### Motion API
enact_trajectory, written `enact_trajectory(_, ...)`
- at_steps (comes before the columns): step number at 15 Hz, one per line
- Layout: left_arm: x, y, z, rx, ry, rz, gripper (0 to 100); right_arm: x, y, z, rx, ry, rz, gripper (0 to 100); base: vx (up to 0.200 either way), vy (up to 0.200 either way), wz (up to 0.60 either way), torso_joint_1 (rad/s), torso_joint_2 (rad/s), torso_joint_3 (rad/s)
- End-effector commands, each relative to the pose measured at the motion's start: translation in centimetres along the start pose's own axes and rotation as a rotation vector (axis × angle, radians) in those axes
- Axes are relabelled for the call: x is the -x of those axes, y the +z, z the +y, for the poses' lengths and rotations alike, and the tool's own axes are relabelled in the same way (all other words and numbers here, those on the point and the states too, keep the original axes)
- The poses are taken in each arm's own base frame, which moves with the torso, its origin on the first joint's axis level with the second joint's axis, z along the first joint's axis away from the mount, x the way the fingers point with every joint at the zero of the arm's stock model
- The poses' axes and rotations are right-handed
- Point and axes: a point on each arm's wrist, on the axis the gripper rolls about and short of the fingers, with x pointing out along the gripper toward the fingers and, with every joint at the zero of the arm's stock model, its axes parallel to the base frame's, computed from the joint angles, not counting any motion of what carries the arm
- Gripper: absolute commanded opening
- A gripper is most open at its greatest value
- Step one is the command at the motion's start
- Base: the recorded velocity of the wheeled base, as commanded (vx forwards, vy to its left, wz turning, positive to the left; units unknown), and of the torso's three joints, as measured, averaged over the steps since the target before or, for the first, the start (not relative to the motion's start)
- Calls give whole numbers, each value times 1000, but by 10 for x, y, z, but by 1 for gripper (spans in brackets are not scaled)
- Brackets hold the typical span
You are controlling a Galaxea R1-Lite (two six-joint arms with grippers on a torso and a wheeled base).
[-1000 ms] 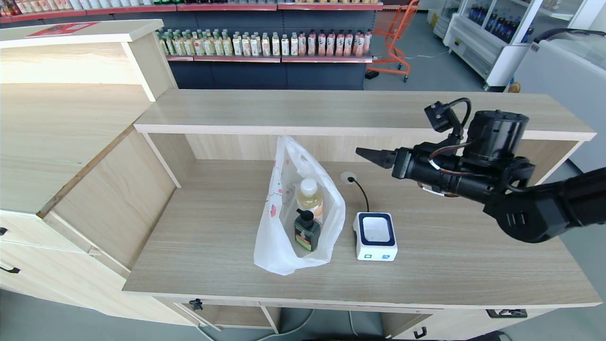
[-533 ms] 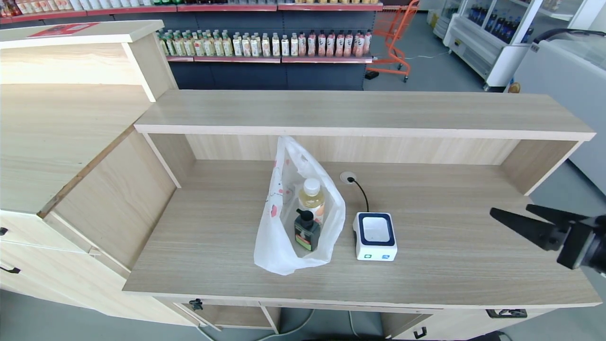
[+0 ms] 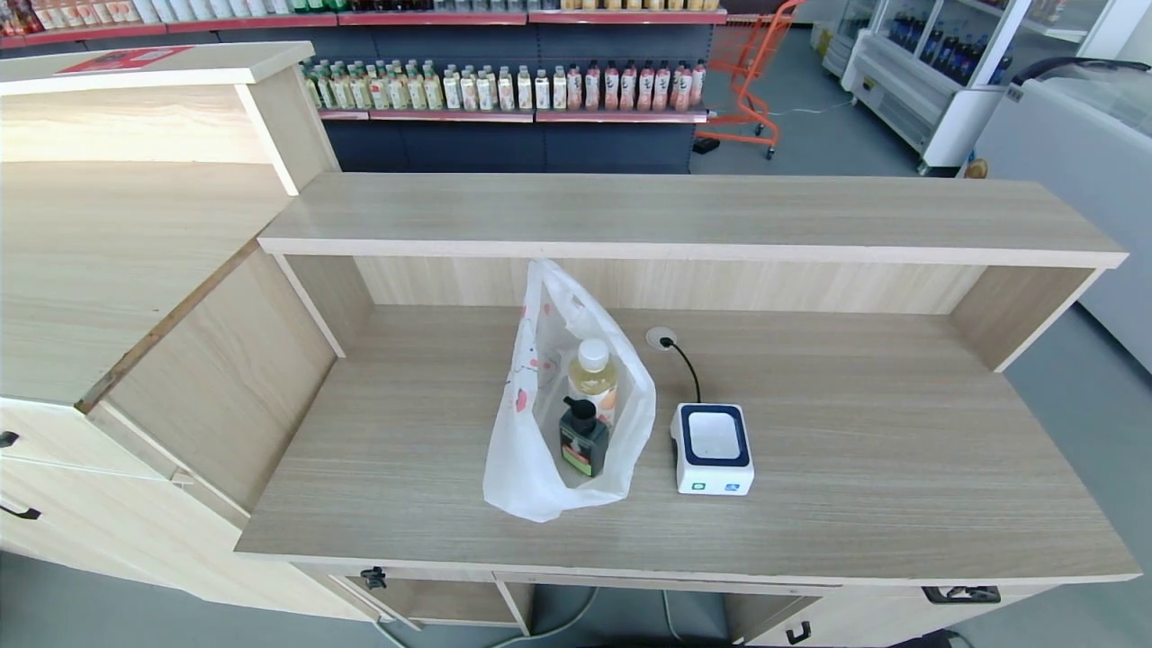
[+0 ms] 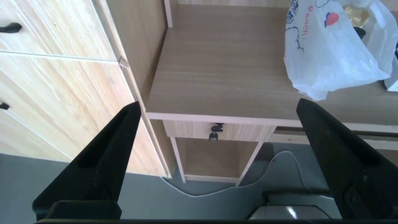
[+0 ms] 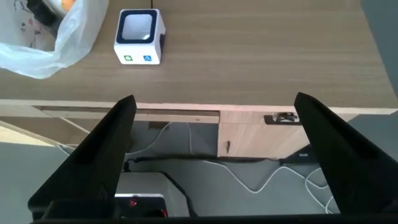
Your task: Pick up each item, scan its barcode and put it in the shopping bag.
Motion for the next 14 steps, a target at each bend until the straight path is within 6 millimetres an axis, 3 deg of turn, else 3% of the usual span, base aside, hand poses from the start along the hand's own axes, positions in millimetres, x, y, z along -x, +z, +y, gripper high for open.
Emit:
enact_trajectory(1,0,0,0,0,2,0,100,13,-16,0,-13,-4,-118,100,0,0,0,0,0,0)
enact_trajectory(13,0,0,0,7,-1,0,100,13,-16,0,19,-3,-118,100,0,0,0,0,0,0)
enact_trajectory(14,0,0,0,-2,-1,0,100,13,-16,0,19,-3,-118,100,0,-200,0,7,2,2)
